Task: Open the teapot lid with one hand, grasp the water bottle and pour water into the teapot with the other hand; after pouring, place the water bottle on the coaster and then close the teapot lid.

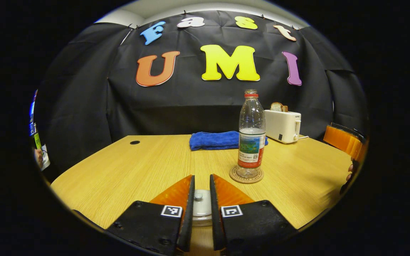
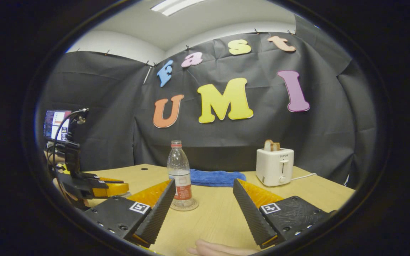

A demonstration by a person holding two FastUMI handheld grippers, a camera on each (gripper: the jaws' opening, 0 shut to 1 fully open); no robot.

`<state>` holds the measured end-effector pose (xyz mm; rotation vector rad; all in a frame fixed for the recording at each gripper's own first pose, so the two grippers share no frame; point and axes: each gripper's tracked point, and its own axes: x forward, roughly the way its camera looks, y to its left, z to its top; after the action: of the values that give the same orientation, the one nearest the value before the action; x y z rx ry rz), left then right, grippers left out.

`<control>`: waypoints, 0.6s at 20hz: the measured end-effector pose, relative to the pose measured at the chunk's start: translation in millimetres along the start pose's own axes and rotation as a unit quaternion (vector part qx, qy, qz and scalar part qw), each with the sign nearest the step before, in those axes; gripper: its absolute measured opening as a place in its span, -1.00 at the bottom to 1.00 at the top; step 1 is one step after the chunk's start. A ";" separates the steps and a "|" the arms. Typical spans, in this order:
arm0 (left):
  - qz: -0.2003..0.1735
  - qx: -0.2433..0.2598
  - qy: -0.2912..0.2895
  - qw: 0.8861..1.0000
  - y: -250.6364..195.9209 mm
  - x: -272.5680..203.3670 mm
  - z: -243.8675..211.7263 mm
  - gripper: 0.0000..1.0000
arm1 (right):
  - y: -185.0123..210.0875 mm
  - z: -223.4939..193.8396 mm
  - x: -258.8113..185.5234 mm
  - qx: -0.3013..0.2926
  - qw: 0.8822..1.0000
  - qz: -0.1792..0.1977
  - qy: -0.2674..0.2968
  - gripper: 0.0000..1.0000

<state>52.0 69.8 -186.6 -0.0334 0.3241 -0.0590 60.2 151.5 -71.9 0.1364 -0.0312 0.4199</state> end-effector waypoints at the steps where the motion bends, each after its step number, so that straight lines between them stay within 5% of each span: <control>1: 0.002 0.002 -0.002 1.000 0.6 -3.0 2.8 -0.28 | -0.3 3.5 -3.2 0.001 1.000 -0.003 -0.001 0.94; 4: 0.010 0.009 -0.020 1.000 0.5 -19.7 26.9 0.01 | -1.5 15.1 -15.3 0.004 1.000 -0.024 0.007 0.93; 9: 0.026 0.033 -0.041 0.998 0.4 -61.6 71.8 1.00 | -6.7 54.2 -44.6 -0.028 0.996 -0.083 -0.001 0.92; 12: 0.024 -0.003 -0.056 0.998 -3.8 -91.6 94.3 0.99 | -2.5 62.4 -60.7 -0.039 0.994 -0.103 0.020 0.92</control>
<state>-4.7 74.0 -68.0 -0.0357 0.2126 -0.0091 5.7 116.1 -13.9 0.0528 0.0060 0.2144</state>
